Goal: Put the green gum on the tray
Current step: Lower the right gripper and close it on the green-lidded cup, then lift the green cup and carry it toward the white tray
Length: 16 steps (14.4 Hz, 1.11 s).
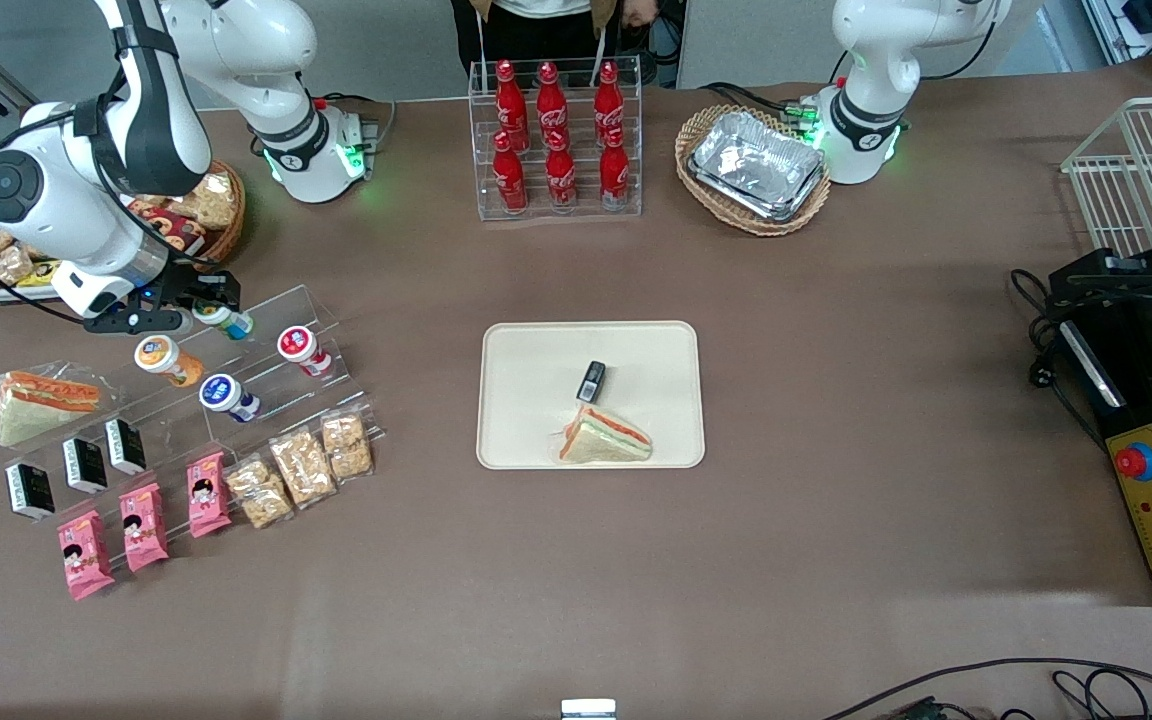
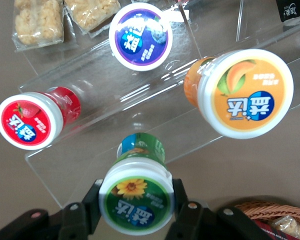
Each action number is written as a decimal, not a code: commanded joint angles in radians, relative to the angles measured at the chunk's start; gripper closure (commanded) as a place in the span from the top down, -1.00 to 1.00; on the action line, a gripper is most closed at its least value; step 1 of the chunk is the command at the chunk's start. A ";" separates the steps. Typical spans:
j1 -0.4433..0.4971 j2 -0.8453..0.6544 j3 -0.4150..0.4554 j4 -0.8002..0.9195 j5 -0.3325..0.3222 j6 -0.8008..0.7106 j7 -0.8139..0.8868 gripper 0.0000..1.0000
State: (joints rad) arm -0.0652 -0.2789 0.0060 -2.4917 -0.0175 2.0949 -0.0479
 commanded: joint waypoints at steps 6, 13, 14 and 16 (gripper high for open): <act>0.008 0.124 0.005 0.455 -0.006 -0.393 -0.010 -0.69; 0.059 0.193 0.012 0.784 0.033 -0.690 0.009 -0.69; 0.103 0.192 0.012 0.784 0.046 -0.691 0.044 -0.68; 0.195 0.188 0.014 0.783 0.059 -0.702 0.167 -0.67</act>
State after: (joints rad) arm 0.0179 -0.1128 0.0193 -1.7478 0.0156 1.4359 -0.0106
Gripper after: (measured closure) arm 0.410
